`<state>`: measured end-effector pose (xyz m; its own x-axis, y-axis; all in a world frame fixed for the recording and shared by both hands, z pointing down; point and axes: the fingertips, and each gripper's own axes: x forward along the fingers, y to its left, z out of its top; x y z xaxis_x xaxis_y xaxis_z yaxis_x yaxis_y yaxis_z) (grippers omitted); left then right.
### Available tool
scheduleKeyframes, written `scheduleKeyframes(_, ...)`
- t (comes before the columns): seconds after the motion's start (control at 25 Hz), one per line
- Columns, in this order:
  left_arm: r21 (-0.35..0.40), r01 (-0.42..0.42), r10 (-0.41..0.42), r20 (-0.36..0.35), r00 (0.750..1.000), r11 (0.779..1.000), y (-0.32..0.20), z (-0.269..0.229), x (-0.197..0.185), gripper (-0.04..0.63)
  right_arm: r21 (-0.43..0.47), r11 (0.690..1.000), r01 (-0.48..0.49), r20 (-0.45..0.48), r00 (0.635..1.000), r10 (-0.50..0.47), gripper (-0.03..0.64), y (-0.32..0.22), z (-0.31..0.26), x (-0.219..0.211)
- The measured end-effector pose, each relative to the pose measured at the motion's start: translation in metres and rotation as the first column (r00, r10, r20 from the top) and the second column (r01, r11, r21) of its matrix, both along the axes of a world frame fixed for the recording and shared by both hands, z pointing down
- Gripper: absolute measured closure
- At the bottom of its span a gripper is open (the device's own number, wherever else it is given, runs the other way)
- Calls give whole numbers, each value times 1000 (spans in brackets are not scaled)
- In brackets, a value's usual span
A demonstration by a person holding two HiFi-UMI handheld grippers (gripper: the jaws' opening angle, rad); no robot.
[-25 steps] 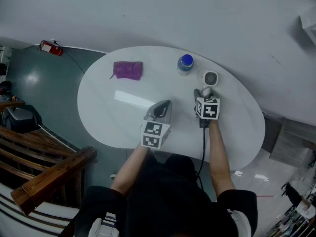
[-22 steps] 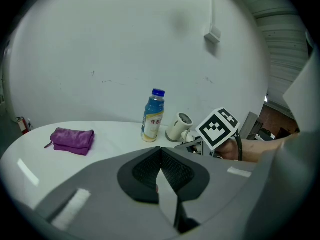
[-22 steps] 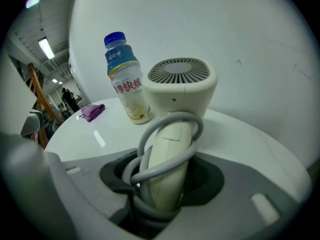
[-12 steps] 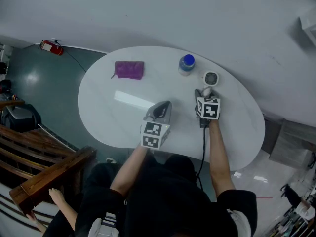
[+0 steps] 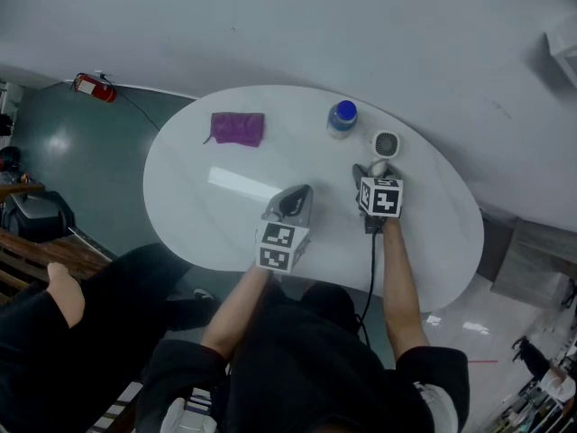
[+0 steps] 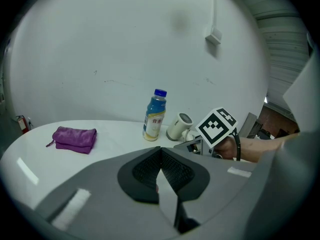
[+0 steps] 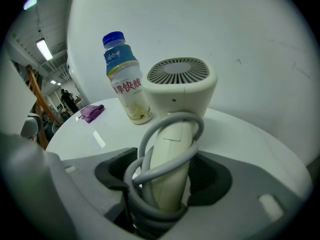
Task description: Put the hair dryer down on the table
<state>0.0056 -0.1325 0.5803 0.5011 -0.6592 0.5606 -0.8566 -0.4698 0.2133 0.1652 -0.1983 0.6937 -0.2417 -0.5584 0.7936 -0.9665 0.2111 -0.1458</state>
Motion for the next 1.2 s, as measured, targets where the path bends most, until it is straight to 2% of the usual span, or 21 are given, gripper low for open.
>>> scheduleKeyframes(0.24,5,-13,13,-3,1000,1000,1,-3,0,589,-9,1000,-16,8,1000,16,321,4,-2,2)
scheduleKeyframes(1.2,55,-64,64,-7,998,996,27,-33,-16,589,71,994,-81,-17,996,83,321,30,-54,6)
